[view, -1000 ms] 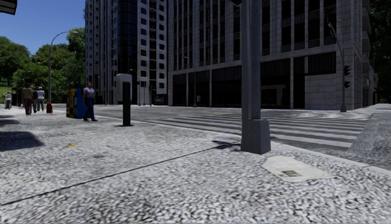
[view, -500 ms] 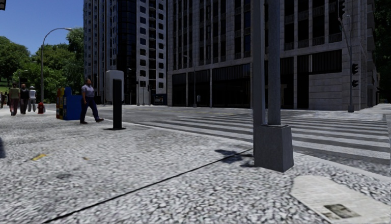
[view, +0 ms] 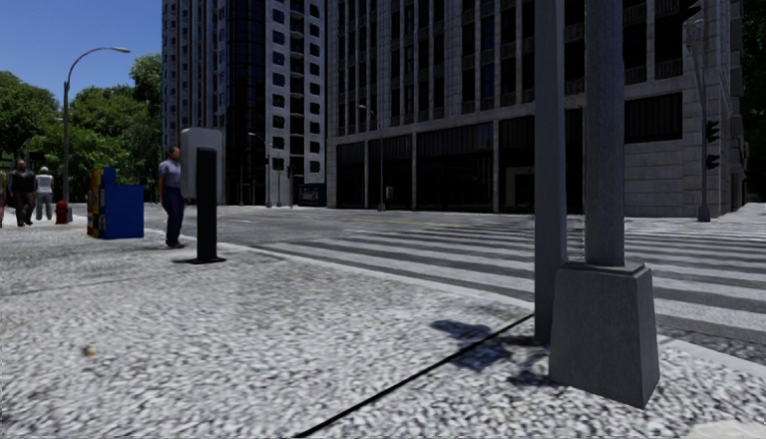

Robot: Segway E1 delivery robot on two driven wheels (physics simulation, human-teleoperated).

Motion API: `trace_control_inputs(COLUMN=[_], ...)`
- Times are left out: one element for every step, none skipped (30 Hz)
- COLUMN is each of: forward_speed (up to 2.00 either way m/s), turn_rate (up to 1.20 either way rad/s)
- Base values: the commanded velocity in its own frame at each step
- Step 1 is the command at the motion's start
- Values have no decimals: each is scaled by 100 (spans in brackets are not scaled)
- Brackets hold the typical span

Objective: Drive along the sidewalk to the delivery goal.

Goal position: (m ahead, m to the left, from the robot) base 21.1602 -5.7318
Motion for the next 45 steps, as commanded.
trace_control_inputs(forward_speed=[147, 147, 147, 147, 147, 147, 147, 147, 147, 147, 147, 147, 147, 147, 147, 147, 147, 147, 147, 147, 147, 147, 147, 147, 148, 148, 148, 149, 150, 154, 155, 156, 156, 157, 157, 157, 157, 157, 157, 157, 157, 157, 157, 157, 157], turn_rate=[0, 0, 0, 0, 0, 0, 0, 0, 0, 0, 0, 0, 0, 0, 0, 0, 0, 0, 0, 0, 0, 0, 0, 0, 0, 0, 0, 0, 0, 0, 0, 0, 0, -69, -101, -105, -106, -106, -106, -106, -106, -107, -107, -107, -107])
